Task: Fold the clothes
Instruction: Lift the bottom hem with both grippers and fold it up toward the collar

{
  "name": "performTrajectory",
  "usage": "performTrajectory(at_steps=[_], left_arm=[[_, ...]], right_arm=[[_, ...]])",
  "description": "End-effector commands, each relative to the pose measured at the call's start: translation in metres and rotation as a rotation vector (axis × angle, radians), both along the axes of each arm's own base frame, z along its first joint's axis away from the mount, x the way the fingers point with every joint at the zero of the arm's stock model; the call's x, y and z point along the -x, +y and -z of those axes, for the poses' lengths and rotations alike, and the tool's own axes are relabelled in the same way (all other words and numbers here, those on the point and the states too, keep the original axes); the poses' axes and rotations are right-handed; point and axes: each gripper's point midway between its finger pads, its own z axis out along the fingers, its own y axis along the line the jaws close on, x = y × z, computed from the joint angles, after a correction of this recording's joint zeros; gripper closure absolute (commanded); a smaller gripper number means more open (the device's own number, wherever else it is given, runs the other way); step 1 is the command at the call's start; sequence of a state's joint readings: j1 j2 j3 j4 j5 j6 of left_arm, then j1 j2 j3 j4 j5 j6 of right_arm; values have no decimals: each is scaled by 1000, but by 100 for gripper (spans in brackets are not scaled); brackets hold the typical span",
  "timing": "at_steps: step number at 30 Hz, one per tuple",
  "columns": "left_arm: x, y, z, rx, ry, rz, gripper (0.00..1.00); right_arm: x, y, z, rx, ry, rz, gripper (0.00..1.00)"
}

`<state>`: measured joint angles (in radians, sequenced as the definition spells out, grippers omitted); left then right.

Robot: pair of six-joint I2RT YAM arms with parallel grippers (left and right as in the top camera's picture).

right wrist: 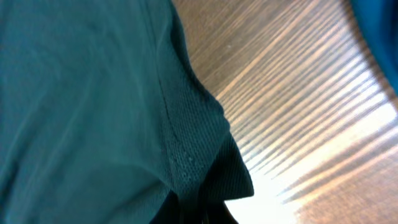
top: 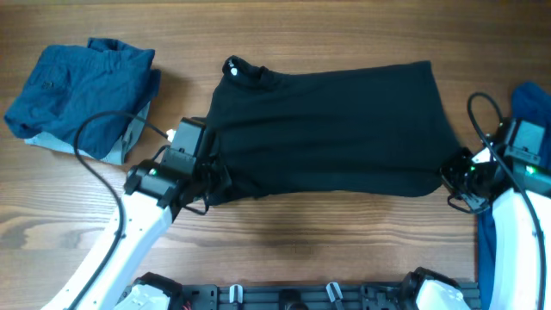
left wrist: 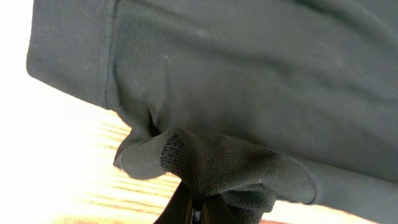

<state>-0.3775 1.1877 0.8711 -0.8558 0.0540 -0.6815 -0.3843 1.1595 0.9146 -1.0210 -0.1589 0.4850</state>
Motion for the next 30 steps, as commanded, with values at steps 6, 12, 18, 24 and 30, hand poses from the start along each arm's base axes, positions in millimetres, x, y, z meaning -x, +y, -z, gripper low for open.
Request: performTrajectory(at_steps=[6, 12, 18, 24, 30], left_arm=[[13, -1, -36, 37, -63, 74, 96], [12, -9, -38, 55, -82, 146, 96], [-22, -18, -44, 32, -206, 208, 96], [-58, -28, -14, -22, -215, 262, 96], [-86, -24, 16, -96, -210, 234, 96]], right_arm=[[10, -6, -3, 48, 31, 3, 95], [8, -4, -3, 44, 22, -26, 96], [-47, -3, -11, -45, -168, 25, 96], [-91, -10, 12, -124, -213, 74, 96], [-140, 4, 35, -286, -313, 12, 95]])
